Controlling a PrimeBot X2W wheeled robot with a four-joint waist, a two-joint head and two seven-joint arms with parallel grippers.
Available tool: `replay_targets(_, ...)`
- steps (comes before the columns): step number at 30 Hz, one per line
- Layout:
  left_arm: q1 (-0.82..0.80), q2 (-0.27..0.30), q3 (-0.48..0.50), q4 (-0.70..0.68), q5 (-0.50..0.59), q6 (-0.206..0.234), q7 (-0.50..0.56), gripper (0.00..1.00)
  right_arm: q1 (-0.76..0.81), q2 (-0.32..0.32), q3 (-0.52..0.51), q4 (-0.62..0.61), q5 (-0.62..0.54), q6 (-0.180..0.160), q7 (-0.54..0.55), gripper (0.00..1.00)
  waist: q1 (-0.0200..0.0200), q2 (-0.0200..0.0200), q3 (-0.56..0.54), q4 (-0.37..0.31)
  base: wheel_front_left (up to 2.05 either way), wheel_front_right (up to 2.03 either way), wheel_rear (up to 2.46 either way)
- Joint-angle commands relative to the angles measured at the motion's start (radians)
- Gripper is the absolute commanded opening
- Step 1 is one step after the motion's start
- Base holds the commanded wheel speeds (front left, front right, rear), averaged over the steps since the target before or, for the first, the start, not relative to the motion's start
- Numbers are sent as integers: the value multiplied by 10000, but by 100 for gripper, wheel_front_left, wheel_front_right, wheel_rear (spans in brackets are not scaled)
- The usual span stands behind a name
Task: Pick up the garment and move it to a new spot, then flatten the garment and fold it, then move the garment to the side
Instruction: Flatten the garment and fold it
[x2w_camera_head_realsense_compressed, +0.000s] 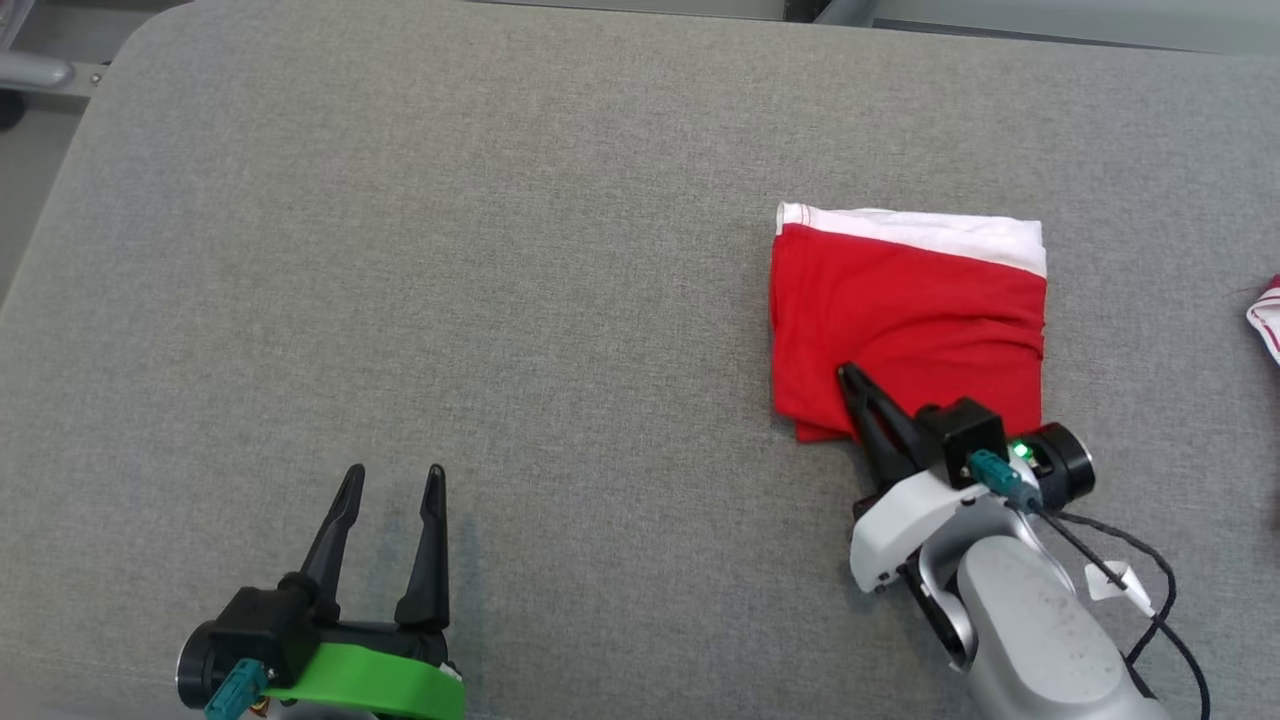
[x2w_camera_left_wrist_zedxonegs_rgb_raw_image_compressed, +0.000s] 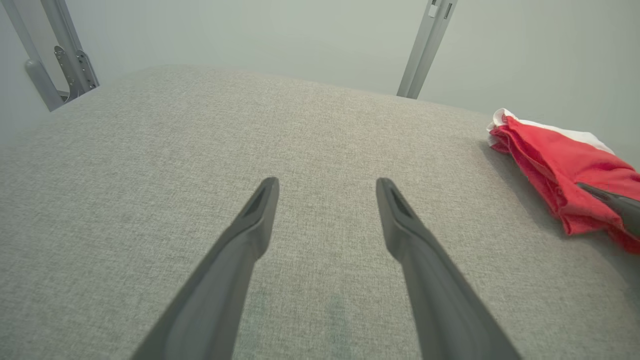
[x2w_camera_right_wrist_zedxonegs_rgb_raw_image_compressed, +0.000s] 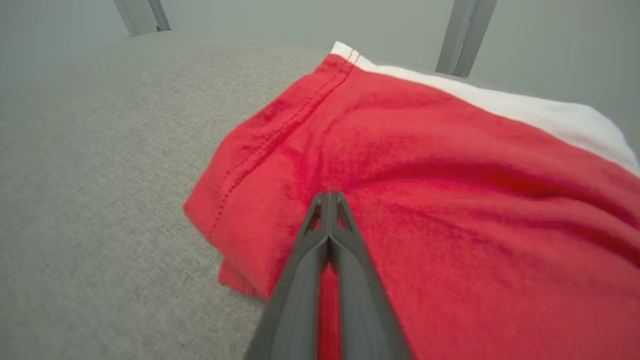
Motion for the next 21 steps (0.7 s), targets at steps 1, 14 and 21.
replay_targets(1,45,13,61,47,55,-31,-25,100,200,-42,174,-18,68,-6,-20,0,0,34,-12,-42,0,0,0)
replay_targets(14,310,15,176,81,-25,-36,-25,100,815,8,1232,-990,408,-5,-20,0,0,34,-431,-388,0,0,0)
replay_targets(21,863,15,528,15,-68,-34,-26,100,2432,-51,128,-2828,380,-5,-22,0,0,34,-1519,-690,0,0,0)
